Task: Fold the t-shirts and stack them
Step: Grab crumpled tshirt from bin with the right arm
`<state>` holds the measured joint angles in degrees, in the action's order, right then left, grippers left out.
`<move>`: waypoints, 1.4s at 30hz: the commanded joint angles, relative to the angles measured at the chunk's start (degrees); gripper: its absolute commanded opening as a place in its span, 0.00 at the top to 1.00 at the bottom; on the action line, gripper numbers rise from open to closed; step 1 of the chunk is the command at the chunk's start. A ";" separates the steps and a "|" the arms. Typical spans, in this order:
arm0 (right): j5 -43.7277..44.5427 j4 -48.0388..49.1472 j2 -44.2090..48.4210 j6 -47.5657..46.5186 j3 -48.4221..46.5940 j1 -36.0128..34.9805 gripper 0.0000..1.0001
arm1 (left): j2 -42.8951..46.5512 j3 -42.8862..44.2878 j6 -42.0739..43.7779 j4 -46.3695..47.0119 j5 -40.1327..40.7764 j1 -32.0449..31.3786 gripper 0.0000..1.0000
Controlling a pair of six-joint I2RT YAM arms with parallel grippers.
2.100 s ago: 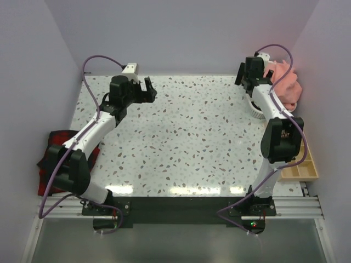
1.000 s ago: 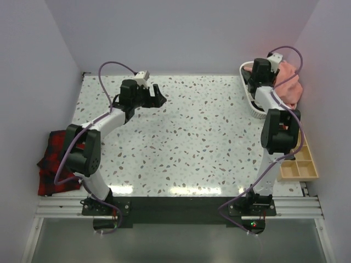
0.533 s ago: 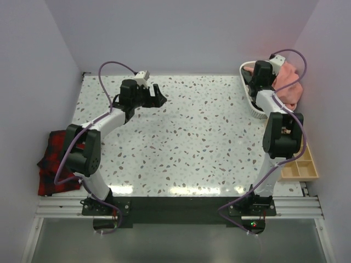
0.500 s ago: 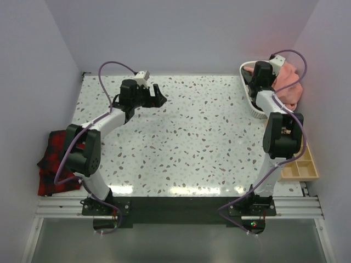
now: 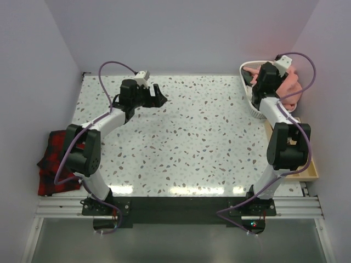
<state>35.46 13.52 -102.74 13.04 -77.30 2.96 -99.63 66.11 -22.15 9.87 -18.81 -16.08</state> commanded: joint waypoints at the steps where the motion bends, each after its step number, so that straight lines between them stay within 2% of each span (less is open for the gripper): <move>1: 6.80 2.39 0.09 1.29 -2.15 0.20 0.38 | 1.02 0.95 -1.14 3.40 -1.49 0.26 0.06; 2: 7.94 2.39 -0.53 1.29 -2.50 0.20 0.32 | 0.85 1.04 -0.96 3.40 -1.58 0.26 0.06; 4: 9.27 2.04 -2.98 1.55 -4.26 0.38 0.30 | 0.58 1.22 -0.79 3.23 -1.76 0.26 0.06; 13: 9.10 0.02 -12.57 3.92 -12.61 1.96 0.30 | -0.38 1.83 0.00 2.87 -1.76 0.34 0.06; 17: 7.78 0.88 -13.63 3.66 -13.85 2.14 0.71 | -1.09 1.92 0.00 2.88 -1.76 0.34 0.06; 18: 7.34 1.68 -12.93 3.40 -12.89 2.14 0.88 | -1.26 2.01 -0.08 3.05 -1.76 0.34 0.06; 19: 6.56 2.12 -12.40 3.40 -12.53 2.14 0.96 | -1.44 2.10 -0.17 3.14 -1.76 0.26 0.06; 20: 6.37 3.34 -11.96 2.96 -12.01 2.14 1.00 | -1.70 2.10 -0.35 3.14 -1.76 0.26 0.06; 26: 1.29 8.53 -3.36 3.57 -3.40 1.96 1.00 | -1.70 1.92 -1.40 3.84 -2.46 0.26 0.06; 27: 0.23 9.24 -1.95 4.01 -0.52 1.96 0.97 | -1.79 1.92 -1.49 4.10 -2.64 0.26 0.06; 29: -2.48 10.73 2.35 5.15 2.23 1.96 0.77 | -1.44 1.83 -1.75 4.19 -3.34 0.26 0.06; 30: -2.94 10.83 3.59 5.59 4.41 1.96 0.76 | -1.35 1.75 -1.84 4.19 -3.51 0.26 0.06; 31: -3.12 10.48 4.90 6.20 5.04 1.96 0.98 | -1.18 1.48 -1.84 4.19 -3.43 0.26 0.06; 32: -3.82 9.95 6.83 7.43 5.75 1.87 1.00 | -0.74 1.22 -2.02 4.46 -3.52 0.26 0.06; 35: -5.04 10.04 10.61 9.37 9.17 1.96 1.00 | -0.03 0.69 -2.19 4.55 -3.69 0.26 0.06; 40: -12.86 9.34 16.51 10.25 10.85 1.70 1.00 | 1.19 -0.63 -3.07 5.07 -4.13 0.25 0.06; 42: -21.43 8.64 18.88 10.34 10.24 1.61 1.00 | 1.72 -1.59 -3.51 5.60 -4.48 0.26 0.06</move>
<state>26.63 19.55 -90.08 21.15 -66.06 4.89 -101.25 65.87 -23.97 11.77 -21.58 -16.08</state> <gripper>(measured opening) 0.015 0.941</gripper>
